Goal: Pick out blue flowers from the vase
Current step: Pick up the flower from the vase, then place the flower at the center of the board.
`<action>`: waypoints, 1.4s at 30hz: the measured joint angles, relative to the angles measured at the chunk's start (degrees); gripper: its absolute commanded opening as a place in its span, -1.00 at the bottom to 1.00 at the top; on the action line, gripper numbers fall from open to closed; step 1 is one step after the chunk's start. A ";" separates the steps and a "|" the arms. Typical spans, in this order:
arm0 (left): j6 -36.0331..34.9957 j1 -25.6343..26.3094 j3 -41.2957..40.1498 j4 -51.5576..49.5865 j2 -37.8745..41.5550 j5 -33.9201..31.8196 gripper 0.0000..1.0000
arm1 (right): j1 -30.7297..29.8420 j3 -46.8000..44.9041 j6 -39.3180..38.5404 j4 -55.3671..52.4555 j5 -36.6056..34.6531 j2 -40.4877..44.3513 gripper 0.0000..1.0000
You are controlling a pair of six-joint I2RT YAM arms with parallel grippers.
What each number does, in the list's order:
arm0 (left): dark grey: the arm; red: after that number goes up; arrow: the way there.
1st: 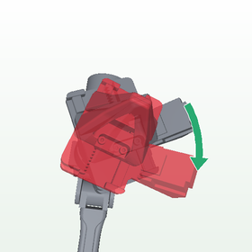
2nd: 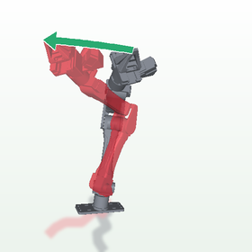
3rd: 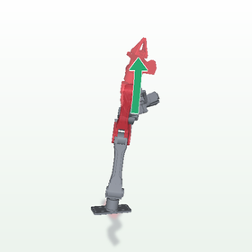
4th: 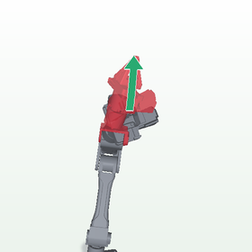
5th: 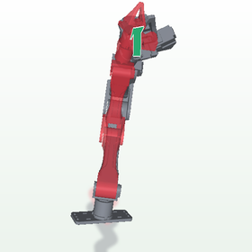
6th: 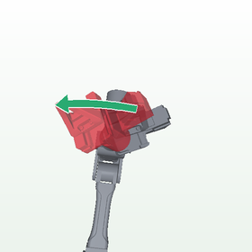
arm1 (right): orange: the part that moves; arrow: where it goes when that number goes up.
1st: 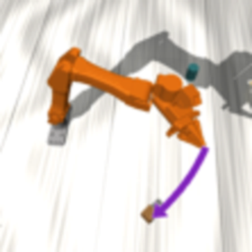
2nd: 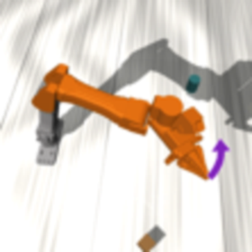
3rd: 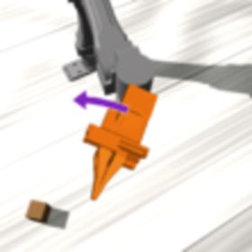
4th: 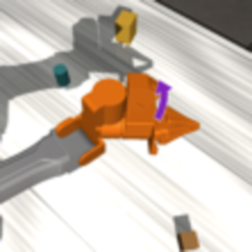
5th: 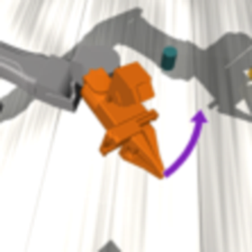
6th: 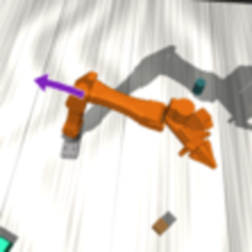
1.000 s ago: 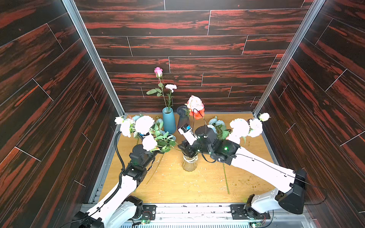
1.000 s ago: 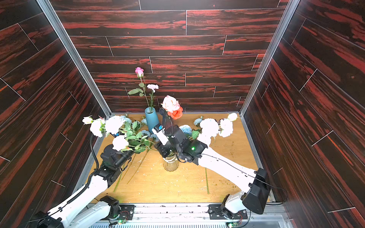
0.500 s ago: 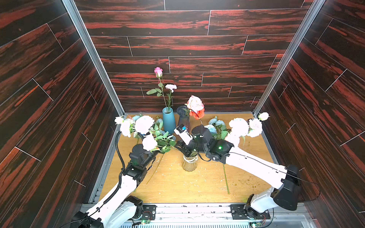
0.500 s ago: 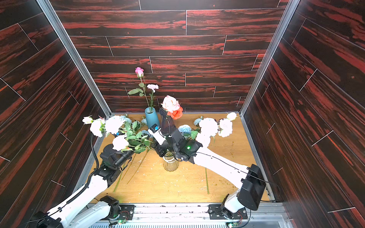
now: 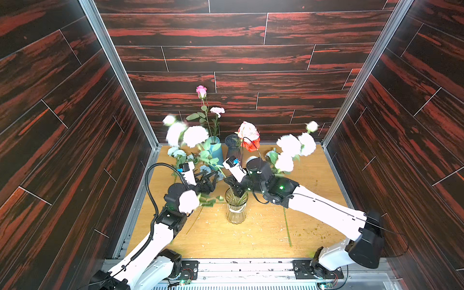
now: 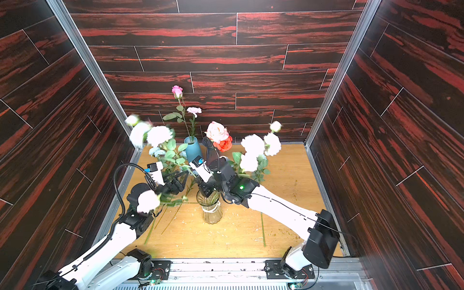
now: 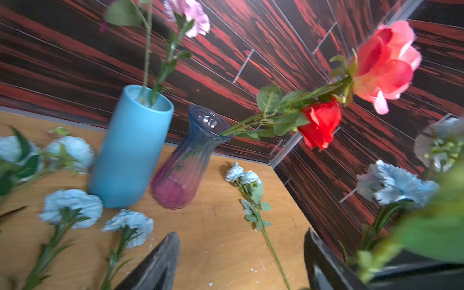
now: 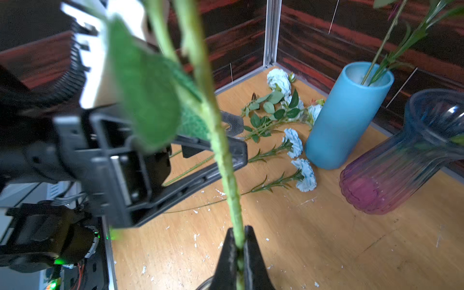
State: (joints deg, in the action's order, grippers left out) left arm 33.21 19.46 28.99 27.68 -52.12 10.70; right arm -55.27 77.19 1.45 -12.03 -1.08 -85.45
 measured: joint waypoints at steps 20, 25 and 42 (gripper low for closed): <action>-2.84 0.00 -0.92 -0.87 -2.60 -7.80 0.59 | -0.33 12.55 -3.67 -2.16 -4.79 10.86 -1.00; -3.30 0.00 -0.94 -1.11 -2.99 -8.50 0.59 | -0.33 17.77 -3.19 -3.91 -4.76 14.21 -1.00; -4.17 0.00 -0.94 -1.53 -3.41 -10.38 0.59 | -0.33 27.30 3.15 -18.80 -11.89 27.89 -1.00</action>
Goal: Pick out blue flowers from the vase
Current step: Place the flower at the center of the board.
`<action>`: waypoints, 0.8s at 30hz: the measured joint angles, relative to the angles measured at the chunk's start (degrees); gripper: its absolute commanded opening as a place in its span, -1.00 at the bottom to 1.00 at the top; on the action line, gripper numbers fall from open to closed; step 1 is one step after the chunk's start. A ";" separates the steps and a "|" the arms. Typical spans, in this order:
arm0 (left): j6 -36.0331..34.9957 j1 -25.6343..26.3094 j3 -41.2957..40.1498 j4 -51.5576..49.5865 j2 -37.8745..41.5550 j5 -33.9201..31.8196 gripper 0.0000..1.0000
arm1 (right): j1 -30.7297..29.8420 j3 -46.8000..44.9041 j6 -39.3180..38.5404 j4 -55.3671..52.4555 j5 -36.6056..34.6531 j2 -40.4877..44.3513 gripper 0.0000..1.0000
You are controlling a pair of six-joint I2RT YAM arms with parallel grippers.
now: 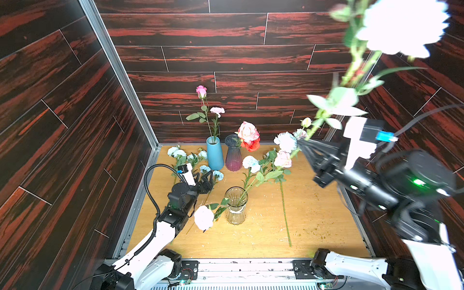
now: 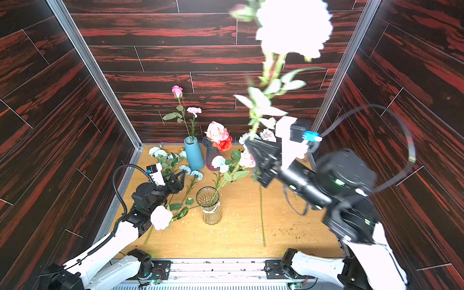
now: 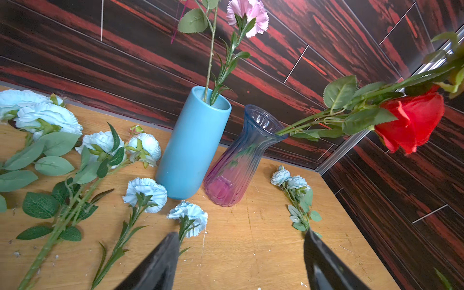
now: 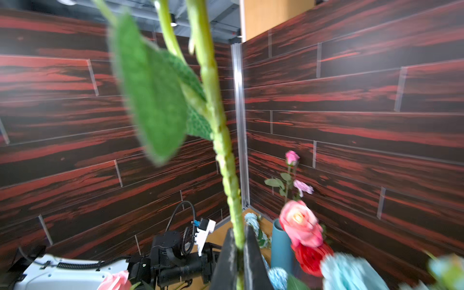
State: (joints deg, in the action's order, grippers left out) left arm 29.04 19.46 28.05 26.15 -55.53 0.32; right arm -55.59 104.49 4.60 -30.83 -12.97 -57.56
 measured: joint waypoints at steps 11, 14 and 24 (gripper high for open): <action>-0.11 0.00 0.00 -0.11 -1.25 -0.61 0.59 | 0.00 -11.50 5.97 -10.71 -26.40 12.63 -1.00; -0.11 0.00 0.00 -0.13 -1.33 -0.61 0.59 | 0.00 -13.84 7.82 -13.55 -34.42 12.68 -1.00; -0.13 0.00 0.00 -0.87 -1.31 -0.87 0.59 | 10.56 -18.75 11.96 -19.02 -40.83 7.72 -1.00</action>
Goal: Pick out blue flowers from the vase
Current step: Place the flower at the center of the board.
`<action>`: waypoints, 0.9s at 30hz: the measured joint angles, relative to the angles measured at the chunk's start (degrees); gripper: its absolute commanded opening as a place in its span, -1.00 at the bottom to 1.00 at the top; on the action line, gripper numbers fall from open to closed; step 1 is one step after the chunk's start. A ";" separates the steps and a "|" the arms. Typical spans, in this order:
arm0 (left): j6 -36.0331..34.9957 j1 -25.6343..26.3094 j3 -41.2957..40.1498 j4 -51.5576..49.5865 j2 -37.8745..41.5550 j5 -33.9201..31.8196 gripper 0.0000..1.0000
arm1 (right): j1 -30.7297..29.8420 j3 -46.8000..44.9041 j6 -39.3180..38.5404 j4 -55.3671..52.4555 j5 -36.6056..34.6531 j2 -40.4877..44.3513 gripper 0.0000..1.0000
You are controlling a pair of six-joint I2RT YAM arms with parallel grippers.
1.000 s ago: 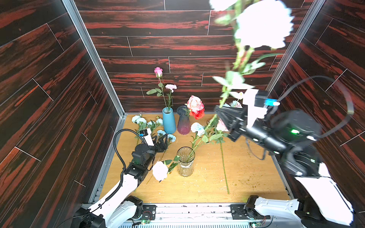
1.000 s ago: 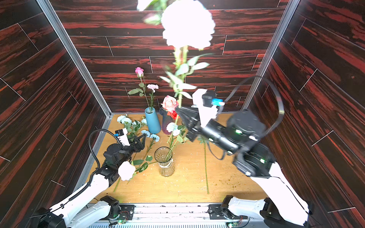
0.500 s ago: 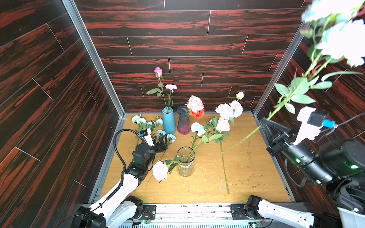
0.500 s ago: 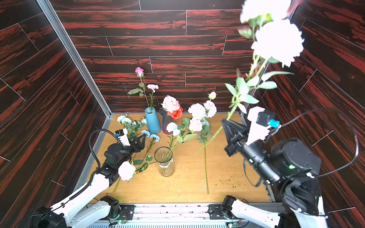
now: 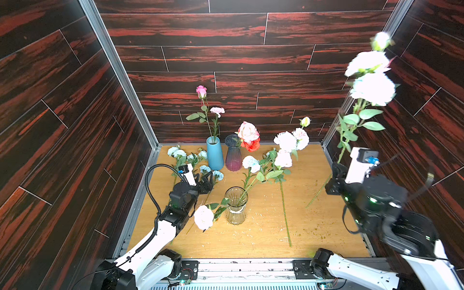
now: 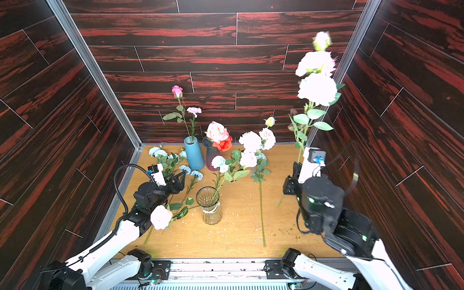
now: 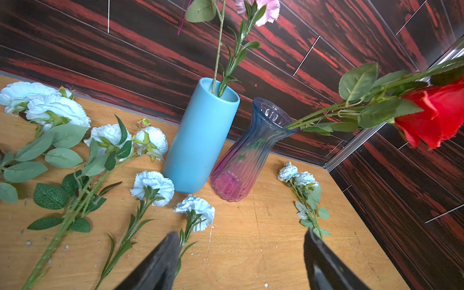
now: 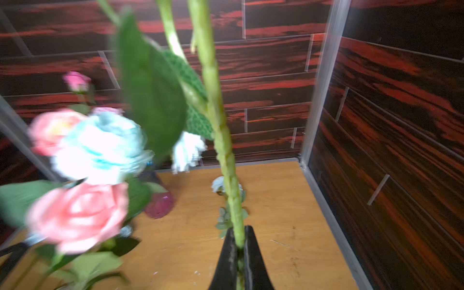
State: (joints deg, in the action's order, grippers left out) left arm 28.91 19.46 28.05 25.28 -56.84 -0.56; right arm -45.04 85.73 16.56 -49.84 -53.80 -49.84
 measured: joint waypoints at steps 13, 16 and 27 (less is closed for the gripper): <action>-0.63 0.00 -0.13 -0.42 0.81 -1.16 0.59 | 45.94 -16.83 0.87 7.52 49.40 -14.32 -1.00; -0.61 0.00 -0.13 -0.37 0.70 -1.18 0.59 | 46.07 -16.52 -0.02 7.52 52.81 -19.23 -1.00; -0.61 0.00 -0.20 -0.35 0.22 -1.16 0.59 | 45.55 -11.50 -3.04 5.49 51.54 -35.63 -1.00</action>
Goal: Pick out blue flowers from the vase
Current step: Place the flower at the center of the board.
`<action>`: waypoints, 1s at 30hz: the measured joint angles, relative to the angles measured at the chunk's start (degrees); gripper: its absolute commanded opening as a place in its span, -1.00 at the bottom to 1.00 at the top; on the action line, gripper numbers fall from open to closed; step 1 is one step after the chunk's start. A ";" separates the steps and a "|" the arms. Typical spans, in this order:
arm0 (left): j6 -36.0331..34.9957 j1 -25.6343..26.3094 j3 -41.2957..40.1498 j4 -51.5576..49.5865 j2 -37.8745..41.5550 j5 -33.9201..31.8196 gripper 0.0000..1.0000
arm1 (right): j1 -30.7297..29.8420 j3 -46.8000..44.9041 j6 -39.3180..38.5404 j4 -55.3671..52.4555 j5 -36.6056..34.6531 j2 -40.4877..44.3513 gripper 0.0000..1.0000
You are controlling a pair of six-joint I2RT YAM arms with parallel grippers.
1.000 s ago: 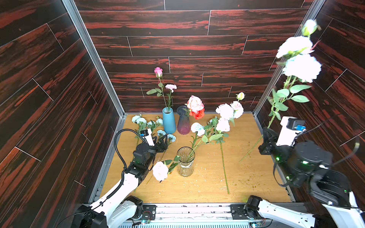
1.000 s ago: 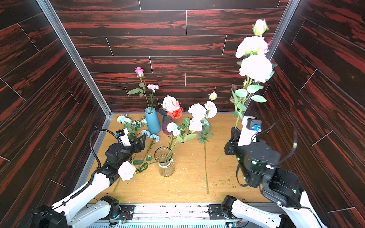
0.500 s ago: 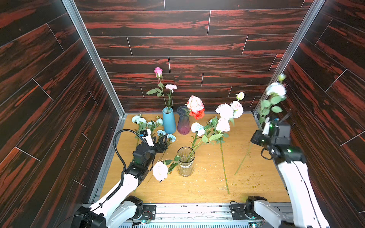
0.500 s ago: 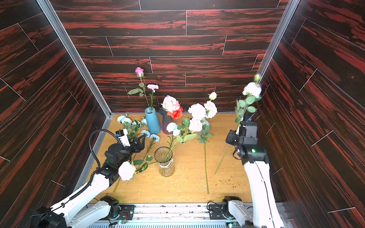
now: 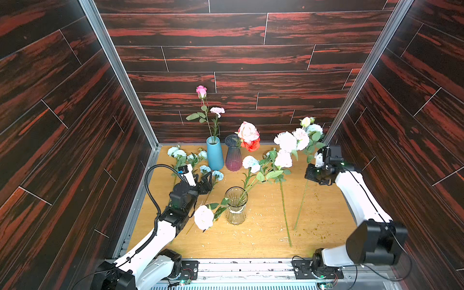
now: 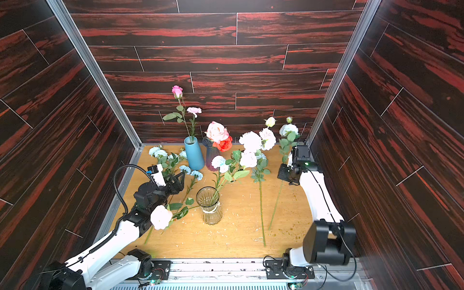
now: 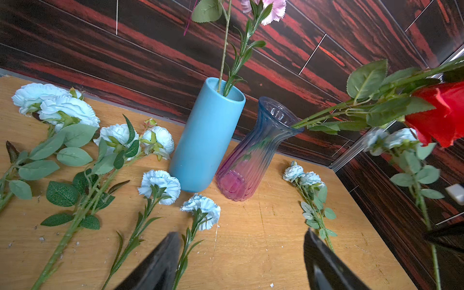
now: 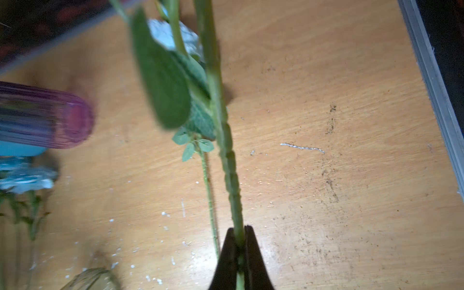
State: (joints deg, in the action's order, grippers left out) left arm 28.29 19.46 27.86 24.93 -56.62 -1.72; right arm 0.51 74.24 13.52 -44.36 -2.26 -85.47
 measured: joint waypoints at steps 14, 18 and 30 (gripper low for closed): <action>0.02 0.00 0.00 0.33 -0.68 0.00 0.59 | -4.52 1.90 -1.86 -3.02 -8.98 -13.84 -1.00; 0.02 0.00 0.00 0.33 -0.68 0.00 0.59 | -5.44 1.75 -2.03 -2.73 -8.94 -16.48 -1.00; 0.00 0.00 0.00 0.31 -0.68 -0.02 0.59 | -5.97 1.77 -2.51 -0.37 -8.66 -23.21 -0.53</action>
State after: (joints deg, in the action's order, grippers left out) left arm 28.29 19.46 27.86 25.23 -57.30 -1.74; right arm -5.45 76.01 11.00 -44.73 -10.92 -108.68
